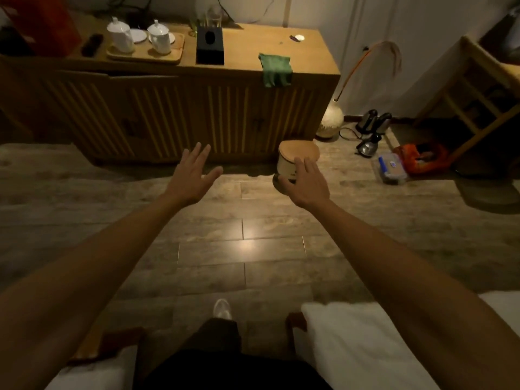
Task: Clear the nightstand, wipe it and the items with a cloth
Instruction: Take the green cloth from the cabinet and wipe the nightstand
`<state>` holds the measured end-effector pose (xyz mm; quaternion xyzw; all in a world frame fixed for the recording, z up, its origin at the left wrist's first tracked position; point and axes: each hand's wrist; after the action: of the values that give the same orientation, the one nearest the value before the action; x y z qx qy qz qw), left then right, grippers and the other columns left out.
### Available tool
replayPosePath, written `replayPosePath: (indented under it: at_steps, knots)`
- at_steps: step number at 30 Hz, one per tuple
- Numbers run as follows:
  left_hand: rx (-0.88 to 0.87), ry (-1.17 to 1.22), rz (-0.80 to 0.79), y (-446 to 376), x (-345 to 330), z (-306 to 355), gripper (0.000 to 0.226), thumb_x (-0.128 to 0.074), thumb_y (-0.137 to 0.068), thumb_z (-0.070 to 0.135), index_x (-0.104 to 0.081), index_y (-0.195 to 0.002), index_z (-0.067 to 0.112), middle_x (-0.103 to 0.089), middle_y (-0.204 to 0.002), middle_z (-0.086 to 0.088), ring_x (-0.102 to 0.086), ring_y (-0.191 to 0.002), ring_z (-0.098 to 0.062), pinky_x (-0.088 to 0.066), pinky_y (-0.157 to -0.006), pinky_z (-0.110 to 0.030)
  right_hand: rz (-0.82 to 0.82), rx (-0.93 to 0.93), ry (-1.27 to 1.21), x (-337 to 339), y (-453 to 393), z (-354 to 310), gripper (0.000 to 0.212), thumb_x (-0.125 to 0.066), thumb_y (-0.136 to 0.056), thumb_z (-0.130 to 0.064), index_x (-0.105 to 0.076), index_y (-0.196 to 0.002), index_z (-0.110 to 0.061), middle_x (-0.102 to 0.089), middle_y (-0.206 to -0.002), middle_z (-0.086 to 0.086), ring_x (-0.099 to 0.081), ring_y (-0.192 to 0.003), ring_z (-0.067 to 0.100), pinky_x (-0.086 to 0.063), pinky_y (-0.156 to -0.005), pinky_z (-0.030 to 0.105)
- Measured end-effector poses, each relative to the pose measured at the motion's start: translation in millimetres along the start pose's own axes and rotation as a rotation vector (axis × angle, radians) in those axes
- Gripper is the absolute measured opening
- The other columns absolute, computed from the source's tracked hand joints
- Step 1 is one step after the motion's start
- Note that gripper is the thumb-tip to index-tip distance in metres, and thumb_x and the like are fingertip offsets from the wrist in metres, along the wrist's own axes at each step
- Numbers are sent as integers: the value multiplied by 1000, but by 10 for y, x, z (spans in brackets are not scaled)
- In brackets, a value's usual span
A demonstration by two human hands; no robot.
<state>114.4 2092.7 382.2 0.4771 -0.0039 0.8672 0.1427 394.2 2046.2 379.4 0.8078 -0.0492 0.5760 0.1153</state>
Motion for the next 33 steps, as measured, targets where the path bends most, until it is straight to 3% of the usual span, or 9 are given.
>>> replayPosePath:
  at_steps: [7,11,16,20,27,30,33]
  knots:
    - [-34,-12,-59,-1604,323,-19,72,-39,-101,56,-18,-159,20,-8,-168,-6,2,-154,-34,-11,-122,-59,-18,-78,-114,110,-1379,-135,74,-44,-100,-56,-18,-159,-19,-13,-168,8,-16,-153,33,-29,-119,57]
    - [-42,-29,-127,-2449,272,23,71,-37,-101,58,-19,-159,22,-9,-168,-5,4,-154,-37,-9,-121,-61,-27,-82,-193,65,-2175,18,71,-48,-101,-49,-20,-158,-17,-20,-166,8,-26,-149,33,-36,-115,57]
    - [-69,-49,-127,-3715,171,153,71,-38,-100,59,-18,-159,25,-7,-168,-3,6,-154,-32,-7,-121,-61,-26,-101,-199,30,-3543,287,71,-51,-101,-45,-20,-159,-19,-18,-167,8,-23,-152,30,-30,-118,50]
    - [12,-41,-131,-4796,193,298,70,-40,-101,55,-19,-159,21,-10,-168,-5,3,-154,-33,-10,-123,-59,-73,-125,-257,94,-4656,452,71,-51,-101,-41,-20,-159,-17,-20,-167,9,-20,-153,27,-26,-120,47]
    - [94,14,-96,-6224,237,572,70,-50,-101,41,-21,-158,13,-22,-165,-11,-13,-153,-34,-21,-122,-54,-159,-117,-243,460,-6123,598,68,-55,-99,-40,-27,-156,-17,-42,-155,12,-44,-140,34,-42,-107,47]
    - [110,-5,-118,-6757,204,615,70,-52,-100,39,-23,-157,12,-28,-162,-13,-25,-150,-32,-28,-120,-51,-178,-99,-234,542,-6683,589,66,-56,-99,-38,-29,-155,-16,-46,-152,13,-47,-136,34,-43,-105,46]
    - [114,-17,-142,-7267,109,573,72,-52,-100,39,-21,-158,11,-27,-163,-14,-25,-150,-32,-26,-121,-51,-185,-65,-249,521,-7171,570,63,-57,-98,-36,-34,-152,-14,-47,-151,11,-49,-134,32,-43,-104,43]
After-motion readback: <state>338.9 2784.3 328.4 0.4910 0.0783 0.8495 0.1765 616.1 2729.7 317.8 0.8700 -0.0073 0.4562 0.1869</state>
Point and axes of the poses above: each hand's wrist, its own y-axis away from the middle knuckle, its own x-axis out of the back of the hand, z = x × y
